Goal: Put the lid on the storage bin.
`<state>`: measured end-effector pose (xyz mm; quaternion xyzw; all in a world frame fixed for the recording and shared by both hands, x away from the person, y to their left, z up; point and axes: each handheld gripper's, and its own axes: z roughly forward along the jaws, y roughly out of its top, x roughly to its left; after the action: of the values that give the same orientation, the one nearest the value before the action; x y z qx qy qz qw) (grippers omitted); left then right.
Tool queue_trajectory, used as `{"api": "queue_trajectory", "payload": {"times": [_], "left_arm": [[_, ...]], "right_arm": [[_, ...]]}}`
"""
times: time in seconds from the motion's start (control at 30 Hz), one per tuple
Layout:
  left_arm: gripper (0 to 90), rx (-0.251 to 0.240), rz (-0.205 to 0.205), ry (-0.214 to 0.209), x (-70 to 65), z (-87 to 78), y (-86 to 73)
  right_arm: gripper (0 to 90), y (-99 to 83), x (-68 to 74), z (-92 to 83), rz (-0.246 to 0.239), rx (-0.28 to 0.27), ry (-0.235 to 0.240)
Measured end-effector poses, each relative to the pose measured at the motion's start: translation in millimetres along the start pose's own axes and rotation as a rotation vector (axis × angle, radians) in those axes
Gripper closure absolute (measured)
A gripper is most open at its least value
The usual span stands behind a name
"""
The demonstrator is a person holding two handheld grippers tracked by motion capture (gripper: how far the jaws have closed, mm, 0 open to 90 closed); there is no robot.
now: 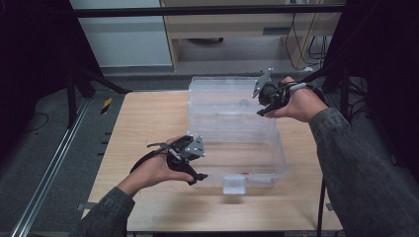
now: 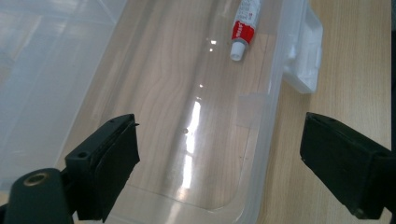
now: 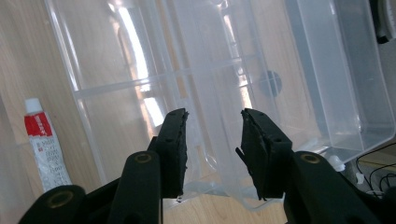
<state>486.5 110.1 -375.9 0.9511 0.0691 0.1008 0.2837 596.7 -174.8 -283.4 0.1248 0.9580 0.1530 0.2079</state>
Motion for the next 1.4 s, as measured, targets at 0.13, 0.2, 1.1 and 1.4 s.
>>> {"api": "queue_trajectory", "payload": {"times": [0.13,0.2,1.1,1.4], "left_arm": [[13.5,0.018,0.011,-0.011,-1.1,1.8,1.4],[14.6,0.029,0.014,-0.016,-2.5,2.9,1.3],[50.8,0.154,0.068,-0.117,-6.6,23.3,-6.4],[65.7,0.196,0.079,-0.147,-6.0,33.7,-2.2]], "right_arm": [[63.2,1.5,-5.1,7.9,-0.025,0.040,0.030],[65.6,1.5,-6.6,10.5,-0.032,0.043,0.047],[81.6,4.4,-14.6,20.2,-0.101,0.069,0.094],[80.7,4.0,-12.1,20.6,-0.110,0.070,0.079]]}}
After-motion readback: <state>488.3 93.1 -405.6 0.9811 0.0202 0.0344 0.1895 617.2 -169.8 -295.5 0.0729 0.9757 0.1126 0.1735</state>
